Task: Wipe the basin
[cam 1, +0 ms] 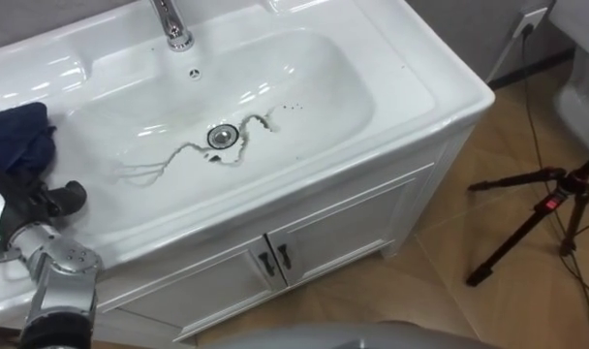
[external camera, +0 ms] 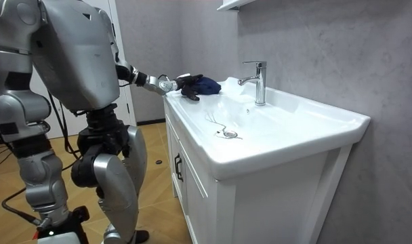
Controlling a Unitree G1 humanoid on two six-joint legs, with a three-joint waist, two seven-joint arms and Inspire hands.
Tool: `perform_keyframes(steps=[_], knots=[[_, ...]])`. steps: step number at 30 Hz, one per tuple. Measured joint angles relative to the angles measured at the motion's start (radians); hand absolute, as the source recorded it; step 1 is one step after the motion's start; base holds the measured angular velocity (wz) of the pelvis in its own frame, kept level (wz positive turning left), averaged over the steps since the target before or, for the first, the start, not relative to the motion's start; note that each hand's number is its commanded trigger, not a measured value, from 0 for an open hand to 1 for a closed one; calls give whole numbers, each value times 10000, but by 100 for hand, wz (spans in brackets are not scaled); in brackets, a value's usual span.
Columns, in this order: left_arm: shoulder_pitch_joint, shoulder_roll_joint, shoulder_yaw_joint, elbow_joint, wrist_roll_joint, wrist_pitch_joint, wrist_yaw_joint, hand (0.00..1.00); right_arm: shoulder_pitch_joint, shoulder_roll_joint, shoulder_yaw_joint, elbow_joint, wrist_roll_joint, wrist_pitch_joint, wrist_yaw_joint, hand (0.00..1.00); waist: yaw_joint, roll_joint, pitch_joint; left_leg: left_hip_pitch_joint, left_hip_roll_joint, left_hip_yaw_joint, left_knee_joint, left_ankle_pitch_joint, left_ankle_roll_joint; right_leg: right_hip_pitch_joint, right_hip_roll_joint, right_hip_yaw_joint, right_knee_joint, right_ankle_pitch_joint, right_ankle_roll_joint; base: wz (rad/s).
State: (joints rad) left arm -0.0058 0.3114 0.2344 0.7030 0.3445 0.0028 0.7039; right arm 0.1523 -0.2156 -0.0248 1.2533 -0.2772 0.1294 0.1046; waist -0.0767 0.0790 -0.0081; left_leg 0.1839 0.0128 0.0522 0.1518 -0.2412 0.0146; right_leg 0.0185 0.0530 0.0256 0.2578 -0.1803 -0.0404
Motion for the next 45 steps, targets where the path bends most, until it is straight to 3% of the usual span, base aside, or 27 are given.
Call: perform_keyframes(steps=[15,19,26,28,31,34,35,36,37,40,45], knots=[[-464,431,-3,47,226,67,-247,0,-313,-3,-193,342,-51,-57,-23,0,-6,99,54,-20,-15,126,13,1,1,-103,-12,21,58,2,4,-1],[-465,686,-21,56,227,251,-633,0,-419,-1,-189,346,-57,-48,-94,0,-34,92,67,-74,-19,145,22,2,2,-206,-21,16,147,-17,-5,-1],[-590,743,-40,651,204,638,-1349,0,-398,-8,-197,351,-49,118,-158,0,-11,195,75,-5,-7,236,3,2,2,-134,-4,37,140,-13,-3,0],[-758,743,-154,883,183,776,-1767,0,-424,-17,-186,348,-56,251,-155,0,-14,198,110,-12,-5,236,-7,2,2,-117,-3,31,146,-11,-4,0],[-915,741,-423,1260,179,924,-2219,0,-453,-101,-186,342,-55,253,-152,0,-33,355,59,-12,-6,237,-21,1,2,-132,1,34,177,-12,-4,0],[-1095,739,-413,1693,147,941,-2540,0,-475,-175,-190,344,-96,252,-143,0,-28,382,44,15,0,241,3,2,0,-137,5,40,239,-31,-31,0],[-1110,736,-408,1745,119,930,-2570,84,-502,-182,-191,345,-110,256,-143,0,-30,369,40,20,0,241,21,3,-1,-137,-1,41,254,-37,-38,0],[-1126,718,-409,1798,95,923,-2639,84,-544,-191,-191,352,-120,279,-145,0,-31,328,29,39,-1,241,56,4,-2,-140,-7,50,295,-51,-49,0],[-1126,711,-409,1795,90,917,-2678,100,-554,-184,-189,351,-118,256,-145,0,-31,262,25,72,-4,239,98,4,-2,-135,-11,64,339,-66,-54,0],[-1113,695,-411,1811,99,877,-2723,100,-538,-184,-189,349,-121,256,-161,0,-20,126,42,229,1,241,96,4,-3,31,-1,131,334,-70,-55,0],[-1177,735,-409,1828,143,788,-2645,100,-554,-180,-192,332,-129,465,-144,0,-14,107,37,383,-26,264,34,2,0,170,7,149,339,-72,-13,0]])
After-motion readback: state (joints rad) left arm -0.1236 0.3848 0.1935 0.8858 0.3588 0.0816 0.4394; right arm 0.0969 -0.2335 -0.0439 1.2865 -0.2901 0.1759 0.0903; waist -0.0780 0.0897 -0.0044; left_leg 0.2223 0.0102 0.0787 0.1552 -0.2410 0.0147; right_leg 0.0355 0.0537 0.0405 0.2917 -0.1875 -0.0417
